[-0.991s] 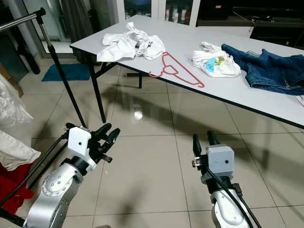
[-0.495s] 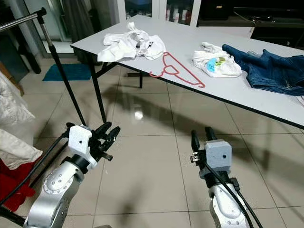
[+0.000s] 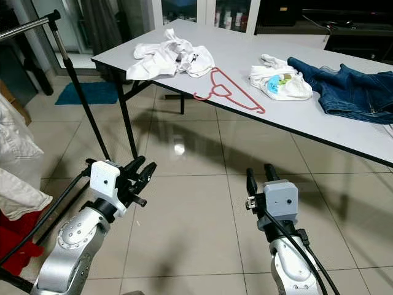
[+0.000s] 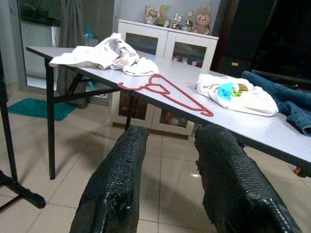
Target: Hang hanger
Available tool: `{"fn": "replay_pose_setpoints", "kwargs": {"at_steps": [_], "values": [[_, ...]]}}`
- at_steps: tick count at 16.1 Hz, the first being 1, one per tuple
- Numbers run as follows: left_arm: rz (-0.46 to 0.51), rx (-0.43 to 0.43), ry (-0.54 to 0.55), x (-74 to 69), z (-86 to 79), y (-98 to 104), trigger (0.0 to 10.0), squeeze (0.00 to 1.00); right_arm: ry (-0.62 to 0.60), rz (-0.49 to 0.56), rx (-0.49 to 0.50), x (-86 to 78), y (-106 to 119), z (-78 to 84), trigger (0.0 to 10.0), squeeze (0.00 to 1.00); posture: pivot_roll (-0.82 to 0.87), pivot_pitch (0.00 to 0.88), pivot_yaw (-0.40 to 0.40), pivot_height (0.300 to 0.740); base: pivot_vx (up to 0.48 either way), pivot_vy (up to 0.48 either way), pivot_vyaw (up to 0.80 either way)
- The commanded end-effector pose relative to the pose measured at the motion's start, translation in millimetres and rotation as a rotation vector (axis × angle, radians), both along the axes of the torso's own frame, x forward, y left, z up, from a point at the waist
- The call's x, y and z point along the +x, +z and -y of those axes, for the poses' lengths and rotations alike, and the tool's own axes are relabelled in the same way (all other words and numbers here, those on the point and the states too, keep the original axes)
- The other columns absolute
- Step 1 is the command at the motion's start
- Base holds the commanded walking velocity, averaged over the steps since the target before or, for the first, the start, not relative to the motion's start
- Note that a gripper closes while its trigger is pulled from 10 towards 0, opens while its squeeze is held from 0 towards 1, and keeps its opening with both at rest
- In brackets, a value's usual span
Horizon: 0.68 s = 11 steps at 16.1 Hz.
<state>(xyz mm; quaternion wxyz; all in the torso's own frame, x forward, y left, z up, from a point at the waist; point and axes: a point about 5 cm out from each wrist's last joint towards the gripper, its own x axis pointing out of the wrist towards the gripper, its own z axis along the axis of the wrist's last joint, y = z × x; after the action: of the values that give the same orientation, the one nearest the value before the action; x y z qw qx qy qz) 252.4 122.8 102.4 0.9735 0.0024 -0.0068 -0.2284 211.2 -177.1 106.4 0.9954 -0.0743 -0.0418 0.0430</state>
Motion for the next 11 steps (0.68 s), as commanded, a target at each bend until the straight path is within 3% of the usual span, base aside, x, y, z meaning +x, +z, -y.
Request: {"fn": "replay_pose_setpoints", "kwargs": {"at_steps": [1,11], "values": [[0.016,0.006,-0.001,1.9,1.2,2.2,10.0,0.0,0.011,0.013,-0.015,2.3,1.4,-0.3,10.0,0.0,0.01,0.0,0.027,0.723,0.251,0.0,0.0],[0.022,0.004,0.001,3.1,0.9,3.3,10.0,0.0,0.018,0.013,-0.012,4.2,0.5,-2.9,10.0,0.0,0.01,0.0,0.028,0.723,0.266,0.0,0.0]]}}
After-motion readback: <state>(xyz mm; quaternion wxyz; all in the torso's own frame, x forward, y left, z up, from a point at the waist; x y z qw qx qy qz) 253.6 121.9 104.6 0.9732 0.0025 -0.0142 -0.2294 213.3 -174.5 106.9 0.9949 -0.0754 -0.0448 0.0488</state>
